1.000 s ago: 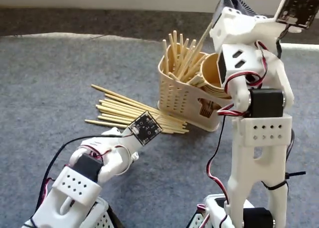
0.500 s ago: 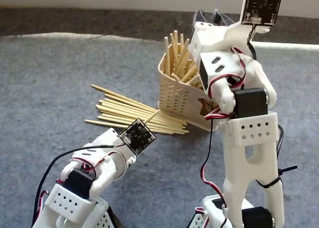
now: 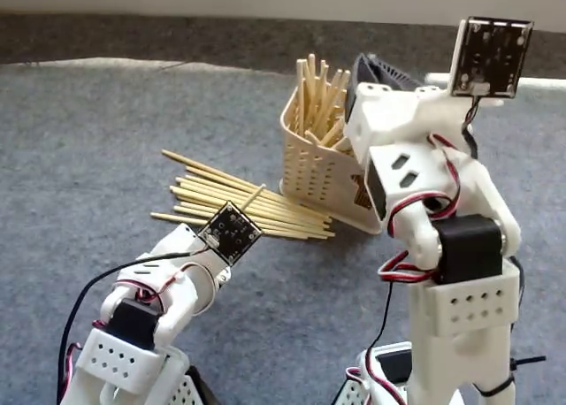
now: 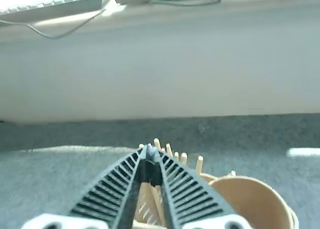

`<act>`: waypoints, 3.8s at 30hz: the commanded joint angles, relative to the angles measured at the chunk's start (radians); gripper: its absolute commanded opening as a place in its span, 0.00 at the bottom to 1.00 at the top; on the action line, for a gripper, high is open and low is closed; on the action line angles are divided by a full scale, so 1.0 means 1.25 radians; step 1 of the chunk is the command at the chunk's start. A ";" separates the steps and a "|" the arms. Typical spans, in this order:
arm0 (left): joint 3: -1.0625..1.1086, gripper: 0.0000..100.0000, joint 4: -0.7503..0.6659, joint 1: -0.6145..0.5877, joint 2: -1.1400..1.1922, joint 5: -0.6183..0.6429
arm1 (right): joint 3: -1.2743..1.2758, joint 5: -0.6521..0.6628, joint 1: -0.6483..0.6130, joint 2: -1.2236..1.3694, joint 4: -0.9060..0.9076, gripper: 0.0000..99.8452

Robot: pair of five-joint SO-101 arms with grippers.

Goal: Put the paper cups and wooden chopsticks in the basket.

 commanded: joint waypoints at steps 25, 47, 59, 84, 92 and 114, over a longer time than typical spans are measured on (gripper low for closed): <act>-0.252 0.01 -0.004 -0.096 -0.009 0.151 | 0.802 0.006 -0.003 -0.462 0.018 0.00; -0.560 0.01 -0.157 0.073 -0.002 0.268 | 1.287 0.012 -0.180 -0.677 -0.288 0.00; -0.562 0.01 -0.422 0.175 0.111 0.268 | 1.351 0.145 -0.214 -0.837 -0.136 0.00; -0.563 0.01 -0.765 0.223 0.476 0.261 | 1.351 0.151 -0.214 -0.835 -0.136 0.00; -0.562 0.01 -0.816 0.223 0.573 0.184 | 1.351 0.151 -0.214 -0.835 -0.136 0.00; -0.636 0.08 -0.534 0.164 0.548 0.185 | 1.351 0.151 -0.214 -0.835 -0.134 0.00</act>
